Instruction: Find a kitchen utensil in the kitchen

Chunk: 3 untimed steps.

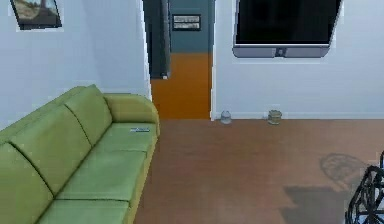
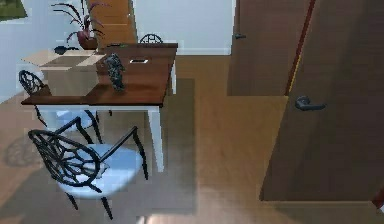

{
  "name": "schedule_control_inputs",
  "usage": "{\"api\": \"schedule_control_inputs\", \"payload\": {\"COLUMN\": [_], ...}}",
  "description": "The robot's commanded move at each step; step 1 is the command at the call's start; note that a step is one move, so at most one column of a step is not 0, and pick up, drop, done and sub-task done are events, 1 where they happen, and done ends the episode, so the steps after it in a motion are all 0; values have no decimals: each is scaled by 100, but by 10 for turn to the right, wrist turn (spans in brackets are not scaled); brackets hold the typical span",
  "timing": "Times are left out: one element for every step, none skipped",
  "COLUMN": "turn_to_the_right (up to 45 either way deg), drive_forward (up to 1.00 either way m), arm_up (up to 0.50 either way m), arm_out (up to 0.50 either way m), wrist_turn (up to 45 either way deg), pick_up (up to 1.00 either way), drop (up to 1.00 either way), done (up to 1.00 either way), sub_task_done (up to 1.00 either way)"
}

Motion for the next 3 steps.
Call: {"api": "schedule_control_inputs", "payload": {"turn_to_the_right": [-30,60,0], "drive_forward": [0,0,100], "arm_up": [0,0,0], "arm_out": [0,0,0], "wrist_turn": [0,0,0], "pick_up": [0,0,0], "drop": [0,0,0], "done": [0,0,0], "sub_task_done": [0,0,0]}}
